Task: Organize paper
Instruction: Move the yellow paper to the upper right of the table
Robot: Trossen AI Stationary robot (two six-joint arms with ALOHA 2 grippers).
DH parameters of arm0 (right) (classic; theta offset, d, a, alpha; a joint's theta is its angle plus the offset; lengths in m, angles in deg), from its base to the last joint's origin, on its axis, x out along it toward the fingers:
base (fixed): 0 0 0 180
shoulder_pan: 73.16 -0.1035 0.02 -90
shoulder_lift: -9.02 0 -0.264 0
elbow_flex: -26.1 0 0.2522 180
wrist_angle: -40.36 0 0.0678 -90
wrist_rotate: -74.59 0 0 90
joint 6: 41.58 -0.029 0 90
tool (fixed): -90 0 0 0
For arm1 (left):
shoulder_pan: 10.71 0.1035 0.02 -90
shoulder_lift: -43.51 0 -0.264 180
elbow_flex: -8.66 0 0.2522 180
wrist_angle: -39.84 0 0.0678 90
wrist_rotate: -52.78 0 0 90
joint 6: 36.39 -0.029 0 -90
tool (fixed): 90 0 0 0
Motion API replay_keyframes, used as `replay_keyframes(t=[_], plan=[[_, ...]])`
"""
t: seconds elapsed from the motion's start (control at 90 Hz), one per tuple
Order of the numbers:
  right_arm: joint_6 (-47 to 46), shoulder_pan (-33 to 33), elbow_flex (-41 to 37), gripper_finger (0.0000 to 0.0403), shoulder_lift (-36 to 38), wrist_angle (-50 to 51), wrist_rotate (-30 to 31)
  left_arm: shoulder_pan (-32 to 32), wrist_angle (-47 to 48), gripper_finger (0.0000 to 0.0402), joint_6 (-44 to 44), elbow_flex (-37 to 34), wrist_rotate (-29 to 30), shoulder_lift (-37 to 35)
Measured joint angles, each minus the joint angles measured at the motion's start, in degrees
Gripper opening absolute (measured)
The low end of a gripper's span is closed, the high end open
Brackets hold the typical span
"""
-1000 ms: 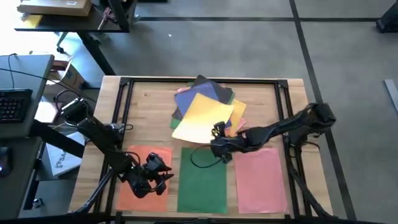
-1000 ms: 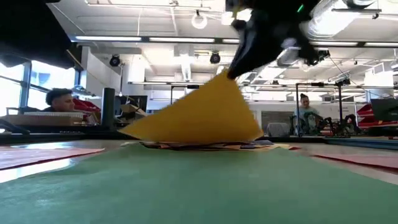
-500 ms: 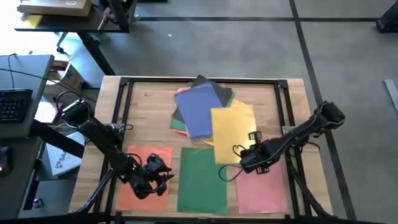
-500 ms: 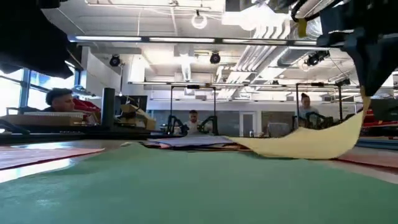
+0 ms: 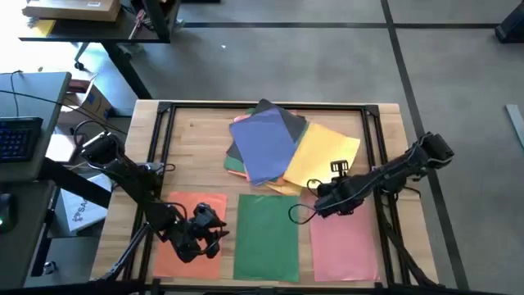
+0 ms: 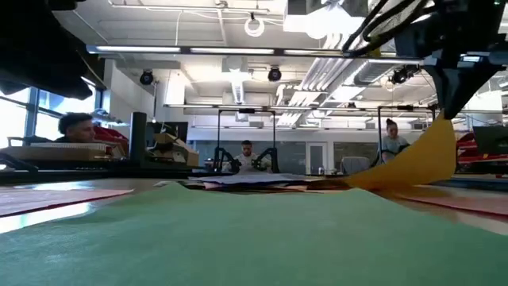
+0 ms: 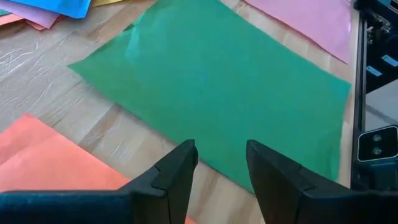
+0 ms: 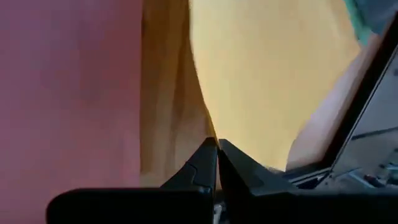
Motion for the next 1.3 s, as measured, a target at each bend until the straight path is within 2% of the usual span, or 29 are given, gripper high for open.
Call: replay_keyframes(t=[0.244, 0.4, 0.5, 0.611, 0.7, 0.844, 1.033, 1.189, 1.3], plan=[[5.05, 1.05, 0.00, 0.0000, 0.00, 8.35, -2.11, 0.00, -0.13, 0.0133, -0.38, 0.00, 0.02, 0.00], [6.48, 1.04, -0.02, 0.0003, 0.00, 8.62, -2.97, 0.00, -0.15, 0.0133, -0.44, 0.00, 0.02, 0.00], [2.08, 1.04, -0.02, 0.0018, 0.00, 7.33, -1.02, 0.00, -0.15, 0.0133, -0.46, 0.00, 0.02, 0.00], [-11.97, 2.23, -0.02, 0.0046, 0.15, 0.85, 2.93, 0.00, -0.16, 0.0133, -0.74, 0.00, 0.02, 0.00], [-20.25, 4.08, -0.25, 0.0072, 0.17, -7.31, 3.30, 0.00, -0.22, 0.0133, -1.41, 0.00, 0.01, 0.00], [-23.55, 8.52, -6.23, 0.0101, 0.77, -24.75, 1.02, 0.00, -0.26, 0.0133, -1.54, 0.00, 0.02, -0.02], [-25.09, 14.65, -18.55, 0.0108, 0.81, -44.66, -3.80, -0.33, -0.31, 0.0133, -1.56, 0.00, 0.14, -0.04], [-24.91, 17.85, -24.50, 0.0108, 1.16, -47.43, -7.02, -0.33, -0.28, 0.0133, -1.95, 0.00, 0.05, -0.04], [-22.91, 18.81, -25.70, 0.0108, 1.38, -42.00, -6.70, -0.15, -0.29, 0.0133, -1.95, 0.00, 0.76, -0.04]])
